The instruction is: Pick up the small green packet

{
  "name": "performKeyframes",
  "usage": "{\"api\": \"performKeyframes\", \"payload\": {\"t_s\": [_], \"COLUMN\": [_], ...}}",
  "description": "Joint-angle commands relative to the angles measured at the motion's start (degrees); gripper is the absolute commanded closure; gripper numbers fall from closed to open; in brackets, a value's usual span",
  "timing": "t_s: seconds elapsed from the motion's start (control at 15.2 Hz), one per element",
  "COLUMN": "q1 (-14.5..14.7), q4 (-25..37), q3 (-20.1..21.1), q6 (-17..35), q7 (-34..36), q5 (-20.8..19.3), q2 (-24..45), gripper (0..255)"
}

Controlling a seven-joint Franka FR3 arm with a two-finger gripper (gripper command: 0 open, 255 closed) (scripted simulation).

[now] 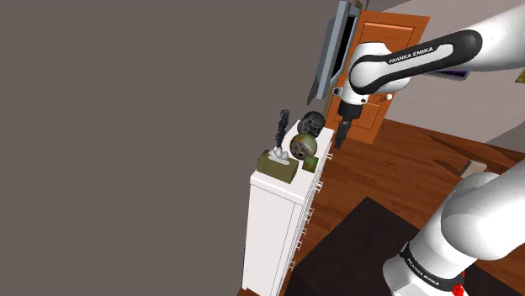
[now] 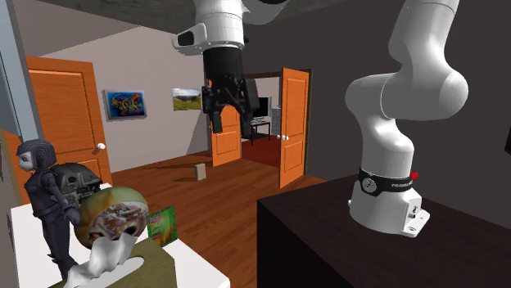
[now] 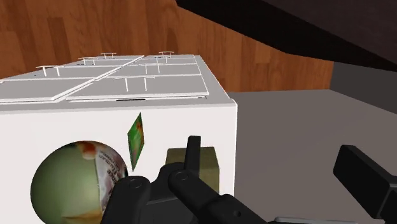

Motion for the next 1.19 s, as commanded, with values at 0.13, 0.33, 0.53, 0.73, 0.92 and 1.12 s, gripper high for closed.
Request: {"api": "performKeyframes", "payload": {"t_s": [0.13,0.33,0.53,0.73,0.92,1.12], "q1": [0.18,0.26,0.02,-0.91,-2.56,-3.39], "q4": [1.96,4.61,8.05,12.26,17.22,18.29], "q3": [-2.86,-4.53,-5.56,-5.66,-4.88,-4.13], "q6": [7.16,11.55,15.19,17.95,19.86,21.44], "q7": [-5.64,-10.35,-15.45,-20.66,-25.49,-27.01], "q5": [1.38,3.74,7.12,11.09,14.98,16.46], "q2": [8.4,15.19,22.22,29.34,36.37,39.11], "gripper": [0,0,0,0,0,0]}}
